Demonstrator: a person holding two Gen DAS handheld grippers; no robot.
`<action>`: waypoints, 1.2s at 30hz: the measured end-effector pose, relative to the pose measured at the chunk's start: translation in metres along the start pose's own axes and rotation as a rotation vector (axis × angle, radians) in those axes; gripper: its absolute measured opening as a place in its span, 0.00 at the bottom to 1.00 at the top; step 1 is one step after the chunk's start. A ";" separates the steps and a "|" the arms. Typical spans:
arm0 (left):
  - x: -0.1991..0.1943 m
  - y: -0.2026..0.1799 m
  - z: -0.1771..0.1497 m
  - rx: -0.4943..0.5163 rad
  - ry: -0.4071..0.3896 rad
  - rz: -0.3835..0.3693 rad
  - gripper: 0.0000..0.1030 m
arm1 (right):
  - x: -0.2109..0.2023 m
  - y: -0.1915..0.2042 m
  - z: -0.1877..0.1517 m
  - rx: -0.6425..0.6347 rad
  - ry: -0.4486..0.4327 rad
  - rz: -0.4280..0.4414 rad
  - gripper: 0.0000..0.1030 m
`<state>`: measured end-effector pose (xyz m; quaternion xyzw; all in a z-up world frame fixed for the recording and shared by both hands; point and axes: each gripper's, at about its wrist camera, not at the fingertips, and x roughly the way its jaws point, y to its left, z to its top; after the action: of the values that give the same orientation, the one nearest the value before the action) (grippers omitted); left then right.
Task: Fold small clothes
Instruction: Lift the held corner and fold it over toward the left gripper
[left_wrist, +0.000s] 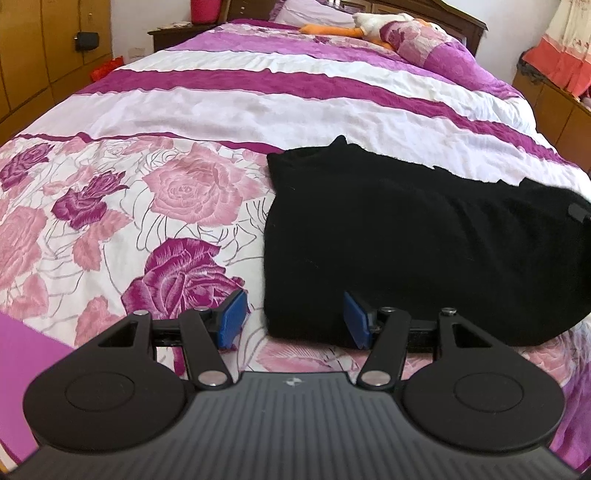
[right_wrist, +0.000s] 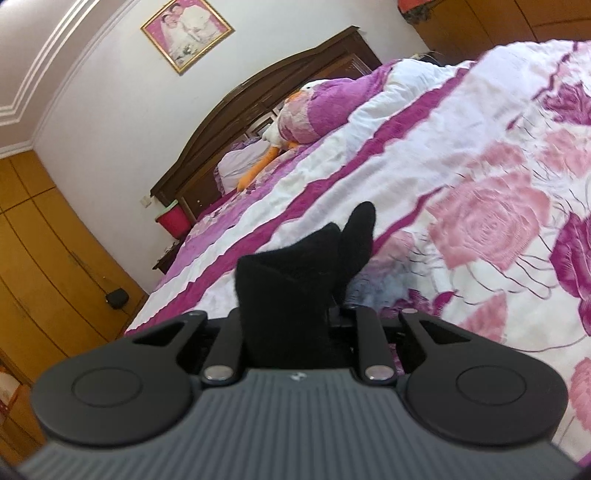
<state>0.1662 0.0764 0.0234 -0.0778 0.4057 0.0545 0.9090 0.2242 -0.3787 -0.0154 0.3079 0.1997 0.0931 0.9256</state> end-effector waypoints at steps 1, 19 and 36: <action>0.002 0.002 0.002 0.002 0.006 -0.003 0.62 | 0.000 0.004 0.001 -0.007 0.001 0.005 0.20; 0.017 0.010 0.024 0.058 0.043 -0.069 0.62 | 0.008 0.075 0.002 -0.128 0.019 -0.041 0.19; 0.001 0.066 0.012 -0.020 -0.024 -0.065 0.62 | 0.029 0.181 -0.046 -0.457 0.050 -0.014 0.18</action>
<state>0.1650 0.1431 0.0244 -0.0992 0.3914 0.0300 0.9143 0.2217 -0.2025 0.0520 0.0863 0.1985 0.1371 0.9666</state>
